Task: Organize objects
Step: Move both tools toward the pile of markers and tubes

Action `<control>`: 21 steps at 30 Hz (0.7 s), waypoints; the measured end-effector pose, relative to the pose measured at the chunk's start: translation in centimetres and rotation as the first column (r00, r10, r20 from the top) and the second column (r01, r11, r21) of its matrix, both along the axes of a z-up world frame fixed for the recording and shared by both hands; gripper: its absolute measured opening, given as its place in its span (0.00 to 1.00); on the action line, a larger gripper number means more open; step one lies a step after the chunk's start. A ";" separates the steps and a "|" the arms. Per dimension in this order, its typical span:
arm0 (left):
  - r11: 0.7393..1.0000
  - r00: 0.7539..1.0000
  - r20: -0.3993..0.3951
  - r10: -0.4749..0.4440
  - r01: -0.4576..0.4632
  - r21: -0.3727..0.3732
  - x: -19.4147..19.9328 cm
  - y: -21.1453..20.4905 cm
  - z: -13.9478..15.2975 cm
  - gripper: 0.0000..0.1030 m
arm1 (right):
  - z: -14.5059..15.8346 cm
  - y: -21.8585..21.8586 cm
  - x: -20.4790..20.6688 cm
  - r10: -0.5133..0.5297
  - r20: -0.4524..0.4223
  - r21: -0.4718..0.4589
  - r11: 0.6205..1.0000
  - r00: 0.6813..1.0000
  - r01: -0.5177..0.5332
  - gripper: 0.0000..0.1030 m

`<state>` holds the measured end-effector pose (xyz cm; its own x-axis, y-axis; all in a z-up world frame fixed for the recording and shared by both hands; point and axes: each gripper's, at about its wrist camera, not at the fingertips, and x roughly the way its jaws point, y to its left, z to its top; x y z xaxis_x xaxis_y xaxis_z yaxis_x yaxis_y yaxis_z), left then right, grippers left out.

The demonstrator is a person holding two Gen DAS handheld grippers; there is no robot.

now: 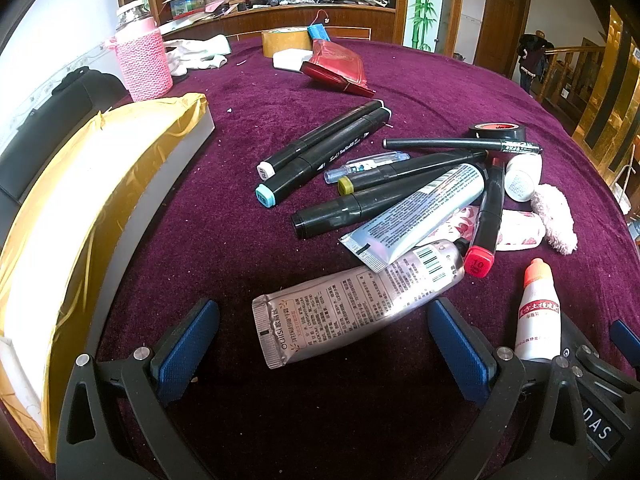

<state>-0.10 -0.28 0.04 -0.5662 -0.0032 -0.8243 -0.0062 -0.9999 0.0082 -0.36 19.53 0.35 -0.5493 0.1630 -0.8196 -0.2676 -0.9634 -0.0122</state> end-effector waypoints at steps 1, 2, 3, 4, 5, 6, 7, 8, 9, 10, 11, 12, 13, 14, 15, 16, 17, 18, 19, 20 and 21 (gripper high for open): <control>1.000 1.000 0.000 0.000 0.000 0.000 0.0 0.0 0.0 0.99 | 0.0 0.0 0.0 0.000 0.000 0.000 1.000 1.000 0.000 1.00; 1.000 1.000 0.000 0.000 0.000 0.000 0.0 0.0 0.0 0.99 | 0.0 0.0 0.0 0.000 0.000 0.000 1.000 1.000 0.000 1.00; 1.000 1.000 0.000 0.000 0.000 0.000 0.0 0.0 0.0 0.99 | 0.0 0.0 0.0 0.000 0.000 0.000 1.000 1.000 0.000 1.00; 1.000 1.000 0.000 0.000 0.000 0.000 0.0 0.0 0.0 0.99 | 0.0 0.0 0.0 0.000 0.000 0.000 1.000 1.000 0.000 1.00; 1.000 1.000 0.000 0.000 0.000 0.000 0.0 0.0 0.0 0.99 | 0.0 -0.1 -0.1 0.000 0.000 0.000 1.000 1.000 0.000 1.00; 1.000 1.000 0.000 0.000 0.000 0.000 0.0 0.0 0.0 0.99 | 0.0 -0.1 -0.1 0.000 0.000 0.000 1.000 1.000 0.000 1.00; 1.000 1.000 0.000 0.000 0.000 0.000 0.0 0.0 0.0 0.99 | 0.0 -0.2 -0.2 0.000 0.000 0.000 1.000 1.000 0.000 1.00; 1.000 1.000 0.000 -0.002 0.002 0.000 0.0 0.0 0.0 0.99 | 0.0 -0.3 -0.2 0.001 0.001 0.000 1.000 1.000 -0.001 1.00; 1.000 1.000 0.003 -0.011 0.011 -0.001 0.0 0.0 0.0 0.99 | 0.0 -0.3 -0.4 0.005 0.010 0.001 1.000 1.000 -0.005 1.00; 1.000 1.000 0.012 -0.028 0.028 -0.001 -0.1 -0.1 0.0 0.99 | 0.0 -0.3 -0.5 0.013 0.029 -0.006 1.000 0.999 -0.013 1.00; 0.999 0.999 0.021 -0.042 0.042 0.002 -0.2 0.1 0.0 0.99 | 0.1 -0.2 -0.8 0.027 0.057 -0.016 1.000 0.998 -0.026 1.00; 0.998 0.997 0.037 -0.068 0.068 0.005 -0.1 0.0 0.1 0.99 | 0.1 -0.1 -1.1 0.048 0.087 -0.027 0.999 0.995 -0.046 1.00; 0.996 0.994 0.052 -0.094 0.094 0.004 -0.1 -0.1 0.1 0.99 | 0.1 -0.1 -1.3 0.074 0.111 -0.036 0.997 0.991 -0.070 1.00; 0.994 0.992 0.065 -0.109 0.109 0.004 0.1 -0.2 0.2 0.99 | 0.1 0.0 -1.2 0.097 0.125 -0.045 0.995 0.987 -0.092 1.00; 0.994 0.991 0.076 -0.113 0.112 0.005 0.3 -0.5 0.2 0.99 | 0.0 0.2 -0.7 0.119 0.131 -0.055 0.992 0.984 -0.113 1.00; 0.994 0.991 0.076 -0.113 0.113 0.005 0.7 -0.4 0.2 0.99 | 0.5 0.3 -0.7 0.114 0.124 -0.050 0.993 0.986 -0.108 1.00; 0.992 0.990 0.071 -0.124 0.124 0.000 1.1 -0.4 0.1 0.99 | 0.5 0.1 -0.3 0.127 0.138 -0.038 0.992 0.982 -0.123 1.00; 0.991 0.988 0.069 -0.136 0.137 -0.004 1.3 -0.4 0.1 0.99 | 0.6 0.3 0.1 0.128 0.144 -0.039 0.992 0.981 -0.123 1.00; 0.989 0.986 0.078 -0.145 0.146 -0.004 1.3 -0.4 0.1 0.99 | 0.4 0.1 0.1 0.128 0.156 -0.038 0.992 0.980 -0.123 1.00; 0.987 0.982 0.106 -0.157 0.158 -0.001 1.0 -0.4 0.2 0.99 | 0.4 0.0 0.0 0.130 0.170 -0.036 0.991 0.977 -0.126 1.00; 0.984 0.973 0.150 -0.177 0.178 0.007 0.7 -0.4 0.3 0.99 | 0.5 0.0 -0.3 0.132 0.193 -0.043 0.991 0.972 -0.126 1.00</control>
